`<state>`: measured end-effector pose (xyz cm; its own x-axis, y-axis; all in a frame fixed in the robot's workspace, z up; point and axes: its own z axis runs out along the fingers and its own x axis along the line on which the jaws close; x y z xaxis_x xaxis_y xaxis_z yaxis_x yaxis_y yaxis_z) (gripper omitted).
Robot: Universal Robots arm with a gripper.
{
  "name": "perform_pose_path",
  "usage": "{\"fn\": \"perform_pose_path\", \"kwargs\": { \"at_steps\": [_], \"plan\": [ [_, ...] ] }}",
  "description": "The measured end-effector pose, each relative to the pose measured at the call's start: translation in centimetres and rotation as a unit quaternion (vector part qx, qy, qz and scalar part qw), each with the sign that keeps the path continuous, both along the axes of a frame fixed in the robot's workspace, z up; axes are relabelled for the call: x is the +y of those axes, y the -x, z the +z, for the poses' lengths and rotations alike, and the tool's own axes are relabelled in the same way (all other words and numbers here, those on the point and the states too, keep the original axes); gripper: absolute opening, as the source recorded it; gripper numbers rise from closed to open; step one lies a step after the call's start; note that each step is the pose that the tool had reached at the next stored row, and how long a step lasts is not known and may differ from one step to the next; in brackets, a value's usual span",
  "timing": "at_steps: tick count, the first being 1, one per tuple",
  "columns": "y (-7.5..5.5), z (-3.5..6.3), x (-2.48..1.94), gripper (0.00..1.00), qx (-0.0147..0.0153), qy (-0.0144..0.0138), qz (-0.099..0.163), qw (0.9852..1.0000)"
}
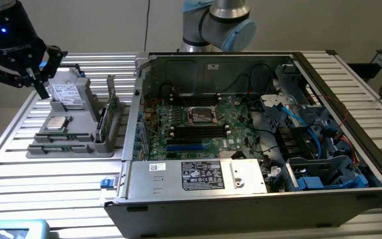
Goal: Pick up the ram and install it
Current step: 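Pick up the ram and move it above insertion slot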
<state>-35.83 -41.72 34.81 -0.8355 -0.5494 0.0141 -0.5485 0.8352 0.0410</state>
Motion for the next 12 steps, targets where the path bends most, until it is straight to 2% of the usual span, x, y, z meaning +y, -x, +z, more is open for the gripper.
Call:
{"fn": "perform_pose_path", "kwargs": {
  "at_steps": [3,6,9,12],
  "plan": [
    [0.00,0.00,0.00,0.11,0.0000,0.0000,0.027,0.9996],
    [0.00,0.00,0.00,0.11,0.0000,0.0000,0.055,0.9985],
    [0.00,0.00,0.00,0.11,0.0000,0.0000,0.082,0.9966],
    [0.00,0.00,0.00,0.11,0.0000,0.0000,0.109,0.9941]
  ]
}}
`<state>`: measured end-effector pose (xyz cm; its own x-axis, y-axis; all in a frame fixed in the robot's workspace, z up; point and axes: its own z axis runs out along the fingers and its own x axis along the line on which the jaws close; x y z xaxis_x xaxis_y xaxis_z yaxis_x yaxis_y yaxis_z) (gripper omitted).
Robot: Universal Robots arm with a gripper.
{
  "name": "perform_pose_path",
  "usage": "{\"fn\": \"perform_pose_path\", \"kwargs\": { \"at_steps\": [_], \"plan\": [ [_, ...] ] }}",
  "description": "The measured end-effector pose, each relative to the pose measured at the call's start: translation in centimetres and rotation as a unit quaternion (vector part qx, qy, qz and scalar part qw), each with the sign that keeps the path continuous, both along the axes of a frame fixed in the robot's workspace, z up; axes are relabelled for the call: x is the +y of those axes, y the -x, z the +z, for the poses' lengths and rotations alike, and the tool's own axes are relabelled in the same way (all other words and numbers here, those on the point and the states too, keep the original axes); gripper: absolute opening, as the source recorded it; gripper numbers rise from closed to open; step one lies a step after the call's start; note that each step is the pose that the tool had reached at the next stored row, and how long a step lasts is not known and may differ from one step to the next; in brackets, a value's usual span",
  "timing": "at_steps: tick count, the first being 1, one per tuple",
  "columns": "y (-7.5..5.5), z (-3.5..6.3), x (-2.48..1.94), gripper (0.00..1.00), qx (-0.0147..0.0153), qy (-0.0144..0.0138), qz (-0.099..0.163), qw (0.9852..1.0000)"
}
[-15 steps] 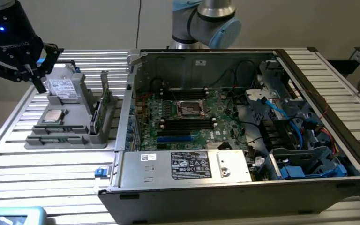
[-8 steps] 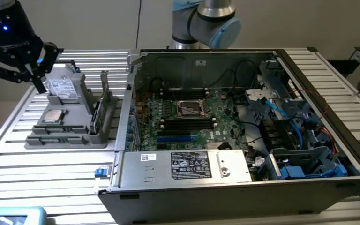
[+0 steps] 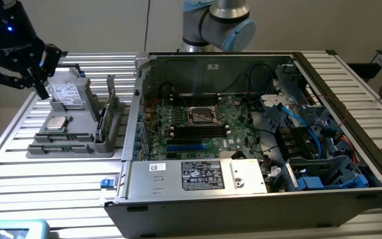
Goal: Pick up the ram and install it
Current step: 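Pick up the ram and move it above insertion slot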
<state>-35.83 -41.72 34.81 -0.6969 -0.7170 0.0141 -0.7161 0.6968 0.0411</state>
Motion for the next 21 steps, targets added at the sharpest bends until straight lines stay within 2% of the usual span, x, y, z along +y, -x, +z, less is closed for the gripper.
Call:
{"fn": "perform_pose_path", "kwargs": {
  "at_steps": [4,9,10,13,16,21],
  "plan": [
    [0.00,0.00,0.00,0.11,0.0000,0.0000,0.036,0.9993],
    [0.00,0.00,0.00,0.11,0.0000,0.0000,0.082,0.9966],
    [0.00,0.00,0.00,0.11,0.0000,0.0000,0.103,0.9946],
    [0.00,0.00,0.00,0.11,0.0000,0.0000,0.130,0.9915],
    [0.00,0.00,0.00,0.11,0.0000,0.0000,0.157,0.9876],
    [0.02,0.00,0.00,0.11,0.0000,0.0000,0.200,0.9798]
  ]
}}
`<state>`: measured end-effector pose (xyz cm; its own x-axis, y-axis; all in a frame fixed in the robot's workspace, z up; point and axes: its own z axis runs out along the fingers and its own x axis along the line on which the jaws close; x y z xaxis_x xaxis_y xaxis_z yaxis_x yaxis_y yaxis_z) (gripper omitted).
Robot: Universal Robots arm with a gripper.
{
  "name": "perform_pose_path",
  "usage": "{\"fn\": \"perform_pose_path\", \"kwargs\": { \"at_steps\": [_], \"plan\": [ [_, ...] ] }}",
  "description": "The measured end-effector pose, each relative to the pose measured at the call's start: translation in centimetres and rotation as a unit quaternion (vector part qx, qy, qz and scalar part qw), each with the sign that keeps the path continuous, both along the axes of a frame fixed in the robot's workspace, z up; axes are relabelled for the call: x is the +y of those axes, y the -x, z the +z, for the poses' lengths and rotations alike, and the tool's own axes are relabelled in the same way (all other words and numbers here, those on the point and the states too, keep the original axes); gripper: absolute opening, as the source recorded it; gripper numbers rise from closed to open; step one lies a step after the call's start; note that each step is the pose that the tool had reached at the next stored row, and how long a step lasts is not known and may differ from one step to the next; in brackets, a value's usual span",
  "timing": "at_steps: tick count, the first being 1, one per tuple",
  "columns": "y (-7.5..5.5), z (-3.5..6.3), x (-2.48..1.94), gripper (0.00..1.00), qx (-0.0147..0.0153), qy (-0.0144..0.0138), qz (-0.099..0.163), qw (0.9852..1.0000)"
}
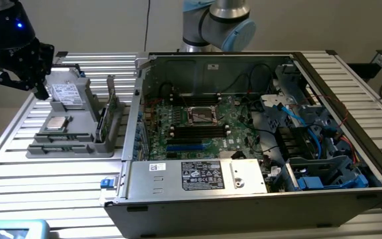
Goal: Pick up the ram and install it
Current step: 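Pick up the ram and move it above insertion slot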
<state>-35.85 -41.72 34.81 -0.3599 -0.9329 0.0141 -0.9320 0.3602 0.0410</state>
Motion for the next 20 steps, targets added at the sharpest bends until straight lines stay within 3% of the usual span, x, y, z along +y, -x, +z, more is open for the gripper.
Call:
{"fn": "perform_pose_path", "kwargs": {
  "at_steps": [7,13,20],
  "plan": [
    [0.02,0.00,0.00,0.11,-0.0007,0.0000,0.048,0.9988],
    [0.05,0.00,0.00,0.11,-0.0038,0.0001,0.079,0.9969],
    [0.09,0.00,0.00,0.11,-0.0084,0.0004,0.112,0.9936]
  ]
}}
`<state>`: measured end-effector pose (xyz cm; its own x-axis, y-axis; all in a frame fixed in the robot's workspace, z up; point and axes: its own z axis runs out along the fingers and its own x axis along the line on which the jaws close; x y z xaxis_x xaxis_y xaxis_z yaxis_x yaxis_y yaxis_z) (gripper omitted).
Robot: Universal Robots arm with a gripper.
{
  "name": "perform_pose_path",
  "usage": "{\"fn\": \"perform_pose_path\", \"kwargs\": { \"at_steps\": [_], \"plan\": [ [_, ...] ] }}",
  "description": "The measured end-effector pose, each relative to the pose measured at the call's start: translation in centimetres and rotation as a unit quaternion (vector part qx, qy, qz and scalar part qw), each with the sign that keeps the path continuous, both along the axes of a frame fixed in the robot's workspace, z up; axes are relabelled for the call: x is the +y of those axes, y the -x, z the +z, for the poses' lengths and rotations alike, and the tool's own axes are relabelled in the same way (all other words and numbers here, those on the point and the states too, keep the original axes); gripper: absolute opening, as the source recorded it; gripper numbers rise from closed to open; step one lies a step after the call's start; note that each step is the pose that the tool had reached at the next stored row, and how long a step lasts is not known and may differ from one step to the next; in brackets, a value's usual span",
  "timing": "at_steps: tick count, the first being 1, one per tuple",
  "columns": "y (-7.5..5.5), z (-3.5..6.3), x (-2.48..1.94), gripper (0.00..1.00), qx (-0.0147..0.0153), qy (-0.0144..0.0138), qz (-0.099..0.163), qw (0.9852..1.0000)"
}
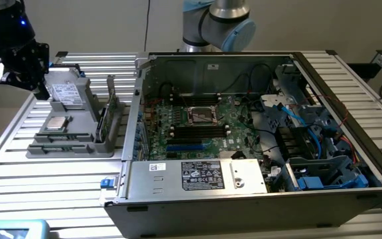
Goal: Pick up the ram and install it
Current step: 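Pick up the ram and move it above insertion slot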
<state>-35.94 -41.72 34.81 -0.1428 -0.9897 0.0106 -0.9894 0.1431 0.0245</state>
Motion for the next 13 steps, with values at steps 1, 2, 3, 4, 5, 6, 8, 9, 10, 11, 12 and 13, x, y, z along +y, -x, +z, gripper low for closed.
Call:
{"fn": "perform_pose_path", "kwargs": {
  "at_steps": [1,2,3,4,5,6,8,9,10,11,12,13],
  "plan": [
    [0.01,0.00,0.00,0.11,-0.0006,0.0000,0.005,1.0000],
    [0.01,0.00,0.00,0.11,-0.0011,0.0000,0.009,1.0000],
    [0.02,0.00,0.00,0.11,-0.0018,0.0000,0.013,0.9999],
    [0.03,0.00,0.00,0.11,-0.0023,0.0000,0.017,0.9999],
    [0.04,0.00,0.00,0.11,-0.0030,0.0000,0.020,0.9998],
    [0.05,0.00,0.00,0.11,-0.0036,0.0000,0.022,0.9997],
    [0.08,0.01,0.00,0.11,-0.0050,0.0001,0.027,0.9996],
    [0.09,0.00,0.00,0.11,-0.0056,0.0000,0.029,0.9996],
    [0.09,0.00,0.00,0.11,-0.0059,0.0000,0.030,0.9995],
    [0.09,0.00,0.00,0.11,-0.0059,0.0000,0.031,0.9995],
    [0.09,0.00,0.00,0.11,-0.0059,0.0000,0.031,0.9995],
    [0.10,0.00,0.00,0.11,-0.0059,0.0000,0.031,0.9995]
  ]
}}
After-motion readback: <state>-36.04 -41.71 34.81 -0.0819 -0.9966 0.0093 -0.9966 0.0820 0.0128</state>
